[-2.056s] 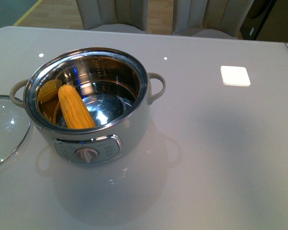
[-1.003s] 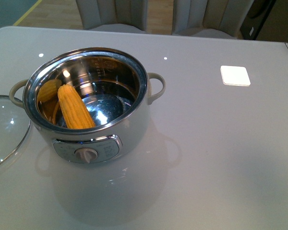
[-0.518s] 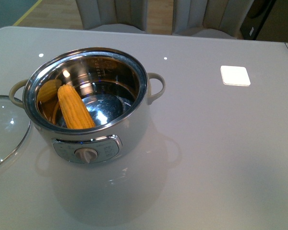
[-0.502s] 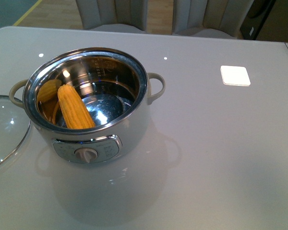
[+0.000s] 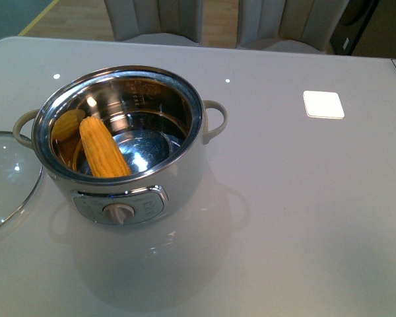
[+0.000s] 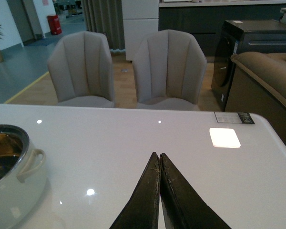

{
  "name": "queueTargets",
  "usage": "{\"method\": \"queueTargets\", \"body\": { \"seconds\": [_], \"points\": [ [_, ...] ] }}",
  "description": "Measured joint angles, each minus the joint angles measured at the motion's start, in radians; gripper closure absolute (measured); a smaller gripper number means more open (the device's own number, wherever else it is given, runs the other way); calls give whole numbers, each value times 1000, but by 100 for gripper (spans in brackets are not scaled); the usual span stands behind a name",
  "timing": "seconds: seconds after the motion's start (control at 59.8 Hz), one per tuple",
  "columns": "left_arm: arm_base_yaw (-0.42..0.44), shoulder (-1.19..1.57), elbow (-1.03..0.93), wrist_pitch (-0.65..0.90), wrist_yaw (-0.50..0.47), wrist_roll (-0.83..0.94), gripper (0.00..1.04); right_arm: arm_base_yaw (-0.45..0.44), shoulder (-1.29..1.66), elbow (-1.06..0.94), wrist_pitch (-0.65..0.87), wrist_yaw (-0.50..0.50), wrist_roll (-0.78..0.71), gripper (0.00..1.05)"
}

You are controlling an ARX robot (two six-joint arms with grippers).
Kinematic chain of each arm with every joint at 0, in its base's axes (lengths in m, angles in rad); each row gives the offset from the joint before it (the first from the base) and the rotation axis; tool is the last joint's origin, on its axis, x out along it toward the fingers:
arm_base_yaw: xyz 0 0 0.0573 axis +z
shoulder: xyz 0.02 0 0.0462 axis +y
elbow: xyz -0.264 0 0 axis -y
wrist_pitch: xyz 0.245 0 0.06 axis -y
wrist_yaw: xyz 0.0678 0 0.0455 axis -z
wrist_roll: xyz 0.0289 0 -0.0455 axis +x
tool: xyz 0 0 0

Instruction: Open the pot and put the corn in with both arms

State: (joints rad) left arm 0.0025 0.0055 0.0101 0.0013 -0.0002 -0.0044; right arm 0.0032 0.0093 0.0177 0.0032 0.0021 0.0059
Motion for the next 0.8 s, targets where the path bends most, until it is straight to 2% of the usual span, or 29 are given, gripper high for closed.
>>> {"method": "queueTargets", "body": {
  "seconds": [0.568,0.669,0.802],
  "points": [
    [0,0,0,0,0,0,7,0,-3,0,-2,0,0,103],
    [0,0,0,0,0,0,7,0,-3,0,-2,0,-1,87],
    [0,0,0,0,0,0,7,0,-3,0,-2,0,-1,61]
  ]
}}
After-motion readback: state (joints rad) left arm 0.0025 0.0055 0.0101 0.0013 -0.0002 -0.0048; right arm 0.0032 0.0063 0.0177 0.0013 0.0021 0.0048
